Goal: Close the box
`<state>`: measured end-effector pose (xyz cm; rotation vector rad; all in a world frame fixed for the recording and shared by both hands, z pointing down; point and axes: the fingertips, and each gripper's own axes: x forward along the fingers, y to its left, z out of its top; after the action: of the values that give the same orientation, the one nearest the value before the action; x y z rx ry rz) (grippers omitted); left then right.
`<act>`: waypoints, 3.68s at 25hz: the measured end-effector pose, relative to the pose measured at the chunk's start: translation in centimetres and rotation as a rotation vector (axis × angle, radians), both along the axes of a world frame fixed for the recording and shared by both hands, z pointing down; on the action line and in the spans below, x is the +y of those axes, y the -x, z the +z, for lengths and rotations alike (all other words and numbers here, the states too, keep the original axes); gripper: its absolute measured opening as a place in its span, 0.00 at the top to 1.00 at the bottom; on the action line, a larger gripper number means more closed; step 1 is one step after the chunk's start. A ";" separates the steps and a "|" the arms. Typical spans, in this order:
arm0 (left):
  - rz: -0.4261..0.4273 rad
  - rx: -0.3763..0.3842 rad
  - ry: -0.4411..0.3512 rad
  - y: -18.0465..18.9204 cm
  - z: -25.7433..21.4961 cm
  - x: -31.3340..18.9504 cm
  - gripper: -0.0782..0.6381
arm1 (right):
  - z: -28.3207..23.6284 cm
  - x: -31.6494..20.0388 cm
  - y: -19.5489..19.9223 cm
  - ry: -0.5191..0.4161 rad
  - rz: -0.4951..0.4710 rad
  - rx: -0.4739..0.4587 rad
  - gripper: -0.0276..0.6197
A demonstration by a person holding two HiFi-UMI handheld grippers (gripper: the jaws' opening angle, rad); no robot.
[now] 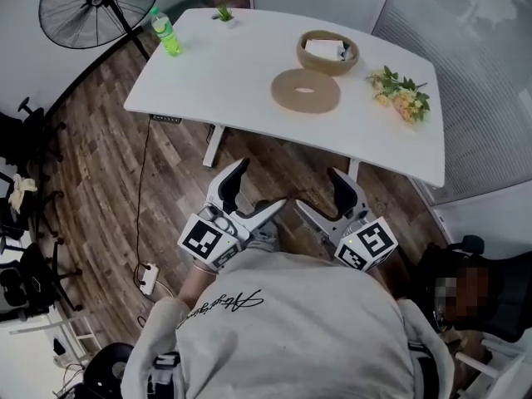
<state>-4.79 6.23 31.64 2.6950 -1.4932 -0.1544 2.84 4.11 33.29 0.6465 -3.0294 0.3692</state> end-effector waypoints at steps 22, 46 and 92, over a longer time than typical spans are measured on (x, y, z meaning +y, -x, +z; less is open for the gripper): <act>0.126 -0.013 0.025 5.4 -0.9 -14.4 0.31 | -0.7 -13.7 5.3 0.041 0.114 -0.006 0.37; 0.234 -0.004 0.048 4.7 -0.1 -24.4 0.31 | 0.3 -23.2 4.3 0.019 0.189 0.005 0.37; 0.382 -0.616 0.541 5.6 19.0 -29.5 0.19 | 17.4 -30.9 2.4 -0.038 -0.298 0.688 0.07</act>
<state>-10.35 -23.29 50.68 2.5795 -0.8647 1.0128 0.42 -26.81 50.65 0.2367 -2.4144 0.0536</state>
